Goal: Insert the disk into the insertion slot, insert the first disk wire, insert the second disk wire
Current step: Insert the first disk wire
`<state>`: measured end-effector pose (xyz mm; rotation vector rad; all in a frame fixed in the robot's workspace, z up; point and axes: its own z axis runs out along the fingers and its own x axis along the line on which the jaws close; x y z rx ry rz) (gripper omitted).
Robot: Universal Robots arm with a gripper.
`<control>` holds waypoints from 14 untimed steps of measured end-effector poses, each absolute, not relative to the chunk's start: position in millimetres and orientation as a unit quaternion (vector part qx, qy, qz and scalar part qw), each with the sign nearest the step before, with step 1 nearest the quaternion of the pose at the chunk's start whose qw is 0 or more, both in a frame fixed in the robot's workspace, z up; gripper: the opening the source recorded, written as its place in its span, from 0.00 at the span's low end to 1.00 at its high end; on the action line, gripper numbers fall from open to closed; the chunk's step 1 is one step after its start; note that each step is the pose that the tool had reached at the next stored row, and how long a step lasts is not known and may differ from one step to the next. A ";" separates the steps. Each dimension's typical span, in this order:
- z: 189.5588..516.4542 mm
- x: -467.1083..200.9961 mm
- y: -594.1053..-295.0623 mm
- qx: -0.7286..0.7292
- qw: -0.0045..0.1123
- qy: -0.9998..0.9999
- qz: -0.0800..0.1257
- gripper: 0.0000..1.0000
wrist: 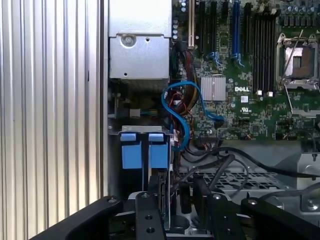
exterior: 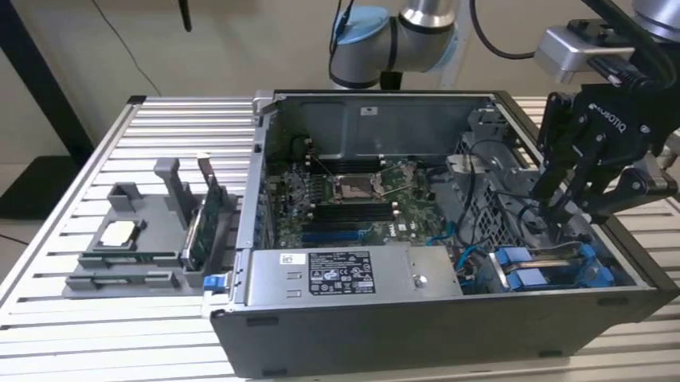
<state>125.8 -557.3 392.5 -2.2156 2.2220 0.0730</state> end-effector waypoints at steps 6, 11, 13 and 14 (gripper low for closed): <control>390.0 125.5 -557.3 -0.710 0.022 0.704 0.007 0.41; 386.2 122.5 -557.4 -0.710 0.031 0.704 0.002 0.41; 386.2 120.4 -557.4 -0.710 0.032 0.704 0.002 0.41; 386.2 119.4 -557.4 -0.710 0.032 0.704 0.002 0.41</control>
